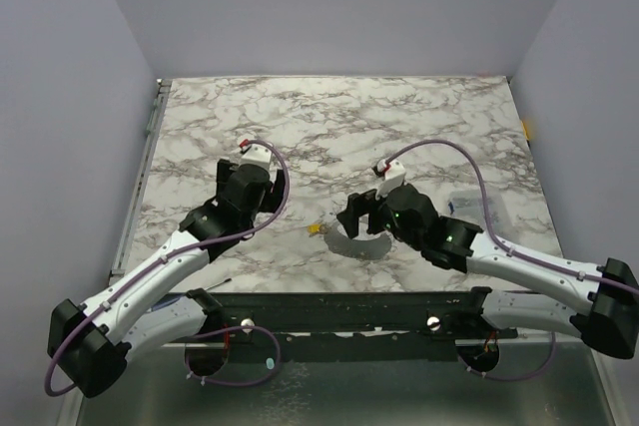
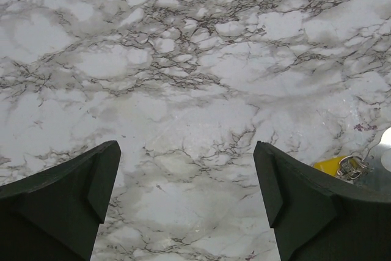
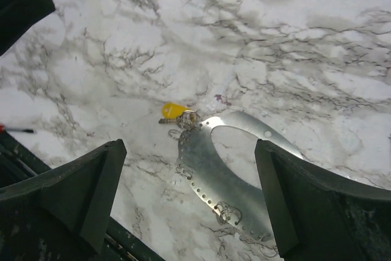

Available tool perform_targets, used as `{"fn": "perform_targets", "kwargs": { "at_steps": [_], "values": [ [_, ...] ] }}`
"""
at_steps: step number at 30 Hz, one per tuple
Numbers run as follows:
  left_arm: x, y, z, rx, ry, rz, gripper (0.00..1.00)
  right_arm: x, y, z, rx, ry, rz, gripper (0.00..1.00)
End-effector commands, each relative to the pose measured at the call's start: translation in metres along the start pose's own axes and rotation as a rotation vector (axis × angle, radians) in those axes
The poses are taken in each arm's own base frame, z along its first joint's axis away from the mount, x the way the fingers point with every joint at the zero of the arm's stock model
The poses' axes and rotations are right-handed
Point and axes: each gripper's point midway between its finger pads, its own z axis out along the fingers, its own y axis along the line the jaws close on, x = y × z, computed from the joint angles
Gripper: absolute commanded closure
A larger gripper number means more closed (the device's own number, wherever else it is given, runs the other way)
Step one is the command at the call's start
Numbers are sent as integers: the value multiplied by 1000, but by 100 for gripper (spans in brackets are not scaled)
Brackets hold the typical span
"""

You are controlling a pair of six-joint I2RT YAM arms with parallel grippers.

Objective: Put the keys on the keyring

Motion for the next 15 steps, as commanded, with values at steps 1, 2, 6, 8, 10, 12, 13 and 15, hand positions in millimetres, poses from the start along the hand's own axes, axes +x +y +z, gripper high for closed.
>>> {"fn": "perform_targets", "kwargs": {
  "at_steps": [1, 2, 6, 8, 10, 12, 13, 15],
  "values": [
    [-9, 20, -2, -84, -42, -47, 1, -27, -29, -15, 184, -96, 52, 0],
    [-11, 26, -4, -108, -56, -59, 1, -34, -37, -22, 226, -115, 37, 0],
    [-18, 51, -15, -214, -112, -113, 1, -66, -81, -60, 456, -258, 19, 0],
    [-18, 65, -19, -280, -141, -149, 1, -79, -100, -82, 555, -329, 14, 0],
    [-18, 75, -21, -329, -157, -183, 1, -86, -113, -100, 626, -374, 25, 0],
    [-20, 79, -20, -337, -159, -201, 1, -92, -118, -112, 649, -397, 20, 0],
    [-20, 78, -19, -332, -156, -204, 1, -93, -119, -115, 647, -405, 25, 0],
    [-19, 78, -16, -326, -147, -205, 1, -95, -118, -120, 630, -415, 28, 0]
  ]
}}
